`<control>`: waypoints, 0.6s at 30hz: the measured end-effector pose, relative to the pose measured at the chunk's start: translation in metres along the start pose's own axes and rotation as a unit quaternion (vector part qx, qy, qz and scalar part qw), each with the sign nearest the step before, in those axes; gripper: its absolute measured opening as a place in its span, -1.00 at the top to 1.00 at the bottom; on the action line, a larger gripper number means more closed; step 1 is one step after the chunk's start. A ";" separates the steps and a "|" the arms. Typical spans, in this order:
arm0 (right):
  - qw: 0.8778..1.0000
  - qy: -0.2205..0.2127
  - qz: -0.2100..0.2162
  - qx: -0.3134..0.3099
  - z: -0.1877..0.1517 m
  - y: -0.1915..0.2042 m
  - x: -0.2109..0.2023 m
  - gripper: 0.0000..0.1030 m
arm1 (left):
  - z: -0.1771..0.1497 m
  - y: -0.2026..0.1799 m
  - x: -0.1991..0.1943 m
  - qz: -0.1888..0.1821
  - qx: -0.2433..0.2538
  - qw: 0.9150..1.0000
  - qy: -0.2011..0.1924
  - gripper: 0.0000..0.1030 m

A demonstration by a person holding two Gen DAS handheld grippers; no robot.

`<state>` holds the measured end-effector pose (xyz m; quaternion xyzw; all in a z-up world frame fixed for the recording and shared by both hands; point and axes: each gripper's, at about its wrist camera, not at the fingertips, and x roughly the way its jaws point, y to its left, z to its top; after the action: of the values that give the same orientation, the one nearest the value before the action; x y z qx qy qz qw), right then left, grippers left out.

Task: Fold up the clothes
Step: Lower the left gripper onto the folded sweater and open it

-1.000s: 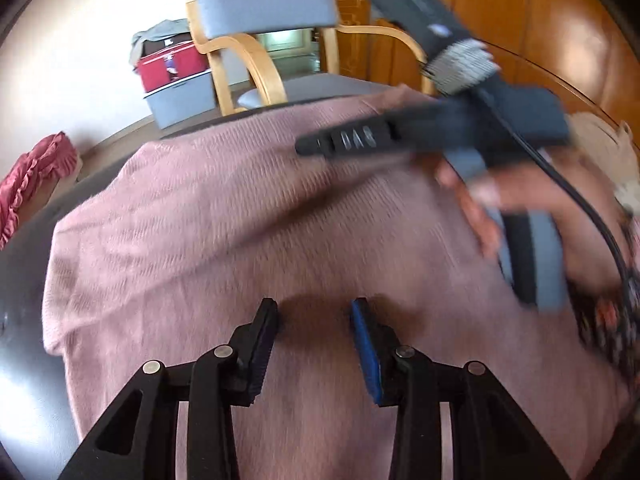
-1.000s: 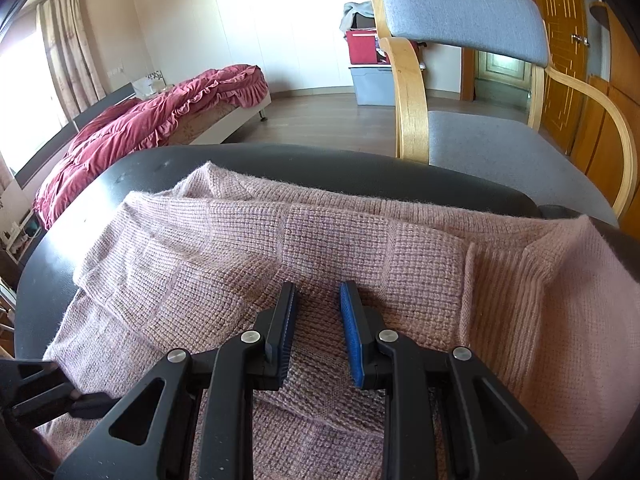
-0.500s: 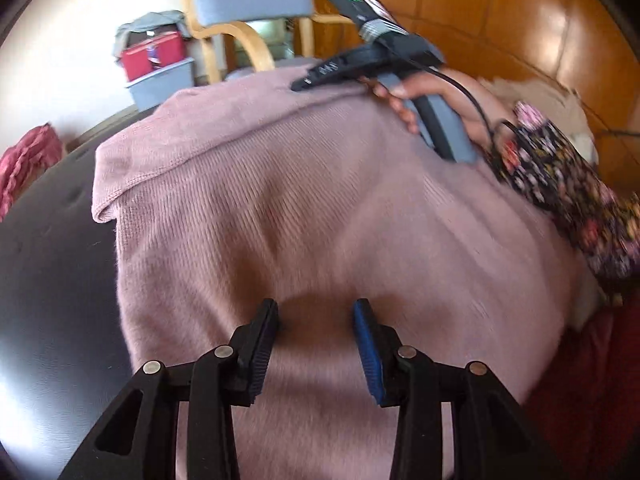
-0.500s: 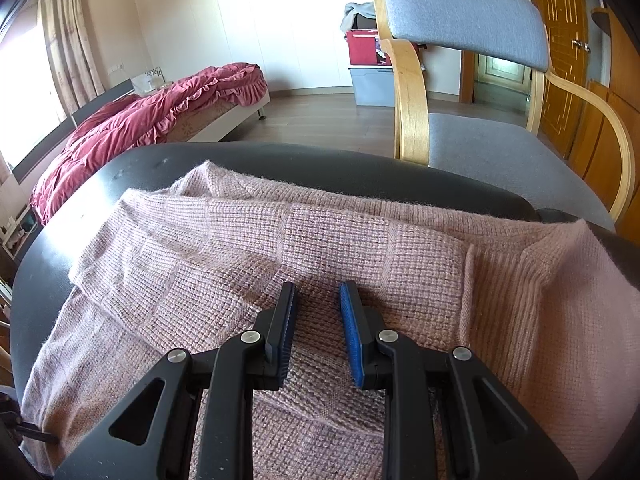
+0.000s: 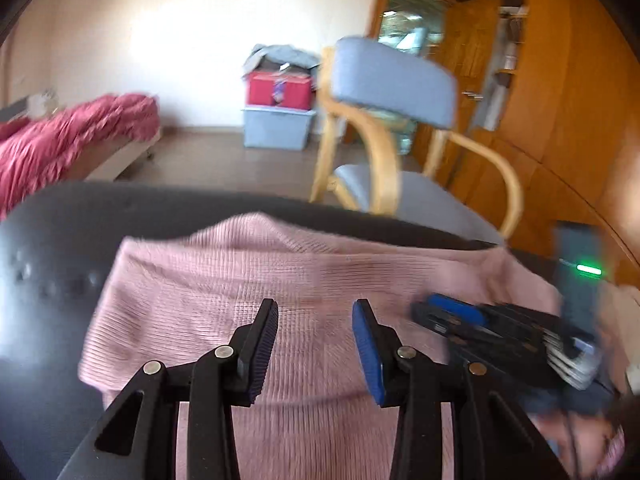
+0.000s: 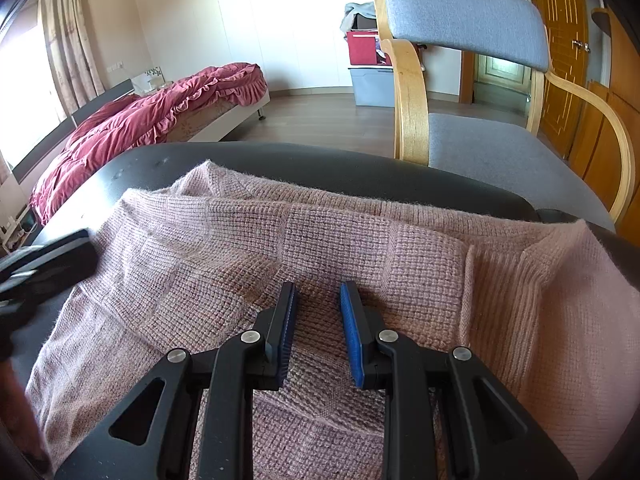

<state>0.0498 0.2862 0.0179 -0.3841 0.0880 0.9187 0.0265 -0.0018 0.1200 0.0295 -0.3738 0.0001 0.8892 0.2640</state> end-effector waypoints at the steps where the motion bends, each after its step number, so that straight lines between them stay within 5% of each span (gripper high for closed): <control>1: 1.000 0.000 0.000 0.000 0.000 0.000 0.000 0.51 | -0.001 0.003 0.014 0.007 -0.013 1.000 0.010 0.25; 3: 1.000 0.000 0.000 -0.002 0.000 -0.001 0.000 0.51 | -0.004 0.011 0.040 0.003 -0.040 0.998 0.040 0.25; 10: 1.000 -0.003 0.001 -0.007 -0.001 0.002 -0.001 0.46 | -0.015 0.053 0.033 -0.109 -0.134 0.985 0.016 0.22; 18: 0.998 -0.045 0.038 0.005 -0.003 0.002 -0.032 0.32 | -0.022 0.062 0.029 -0.127 -0.146 0.981 0.006 0.22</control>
<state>0.0737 0.2842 0.0387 -0.3390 0.1057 0.9348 -0.0026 -0.0328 0.0758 -0.0178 -0.4108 -0.1751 0.8365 0.3176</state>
